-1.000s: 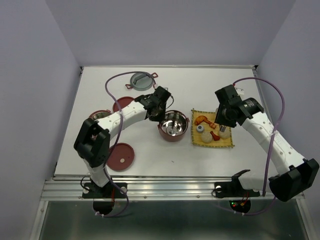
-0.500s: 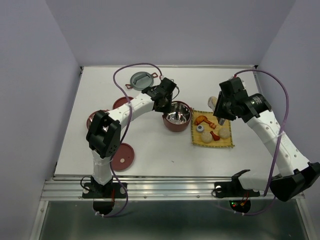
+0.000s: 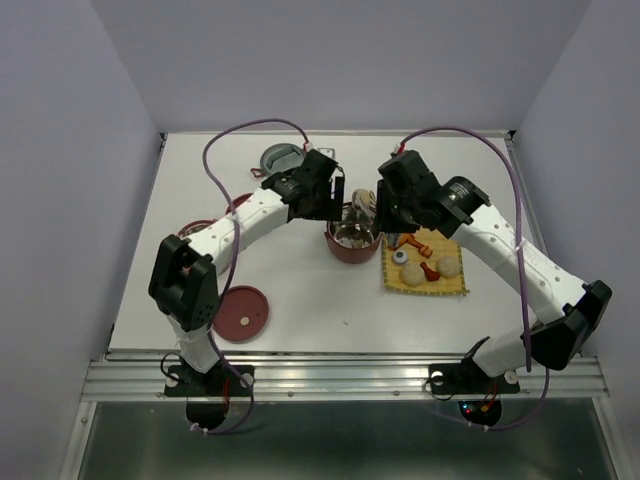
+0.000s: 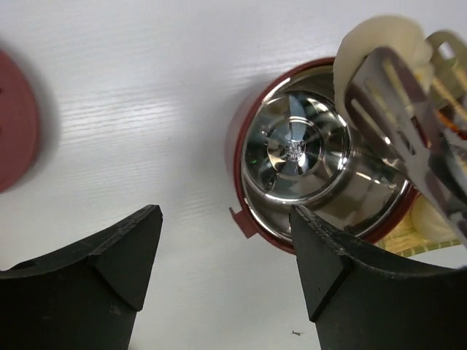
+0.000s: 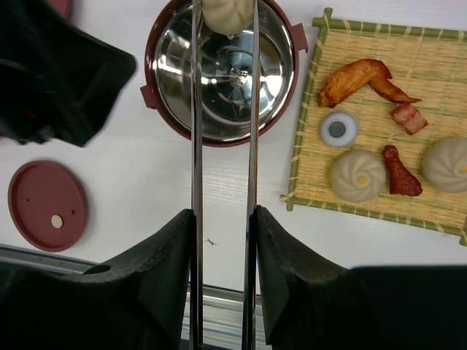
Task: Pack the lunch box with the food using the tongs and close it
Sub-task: Move the packing box to the center of the board, then place the fake food in the packing box.
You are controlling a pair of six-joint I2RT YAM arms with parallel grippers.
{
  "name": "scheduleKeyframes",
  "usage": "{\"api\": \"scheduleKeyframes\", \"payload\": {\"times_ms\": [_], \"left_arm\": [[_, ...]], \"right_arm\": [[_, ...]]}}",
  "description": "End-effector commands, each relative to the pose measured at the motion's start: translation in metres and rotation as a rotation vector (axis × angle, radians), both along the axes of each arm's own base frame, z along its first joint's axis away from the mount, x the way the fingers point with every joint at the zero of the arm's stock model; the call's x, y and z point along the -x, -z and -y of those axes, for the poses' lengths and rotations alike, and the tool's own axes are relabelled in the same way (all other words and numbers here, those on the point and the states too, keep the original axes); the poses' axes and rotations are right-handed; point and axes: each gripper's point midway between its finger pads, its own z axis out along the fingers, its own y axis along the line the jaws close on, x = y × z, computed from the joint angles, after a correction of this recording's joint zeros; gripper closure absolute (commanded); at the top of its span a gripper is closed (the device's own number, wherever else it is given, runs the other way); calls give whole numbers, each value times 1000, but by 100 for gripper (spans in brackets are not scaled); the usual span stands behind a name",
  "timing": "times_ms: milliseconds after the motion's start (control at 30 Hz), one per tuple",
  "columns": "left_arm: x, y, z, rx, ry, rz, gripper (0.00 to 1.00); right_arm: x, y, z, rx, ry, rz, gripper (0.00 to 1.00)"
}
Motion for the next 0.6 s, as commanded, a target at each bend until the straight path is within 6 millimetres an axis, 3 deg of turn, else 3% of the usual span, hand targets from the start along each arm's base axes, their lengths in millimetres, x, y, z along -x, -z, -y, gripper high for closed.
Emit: {"api": "scheduleKeyframes", "payload": {"times_ms": [0,100,267,567], "left_arm": [[-15,-63,-53,99,-132,128,18],[-20,-75,-84,159,-191,156,18],[-18,-78,-111,154,-241,172,18],[-8,-52,-112,160,-237,124,18]], "right_arm": [[-8,-22,-25,-70,-23,73,72],[-3,-10,-34,-75,-37,52,72],[6,11,-36,-70,-39,3,72],[18,37,-30,-64,-28,-54,68]]}}
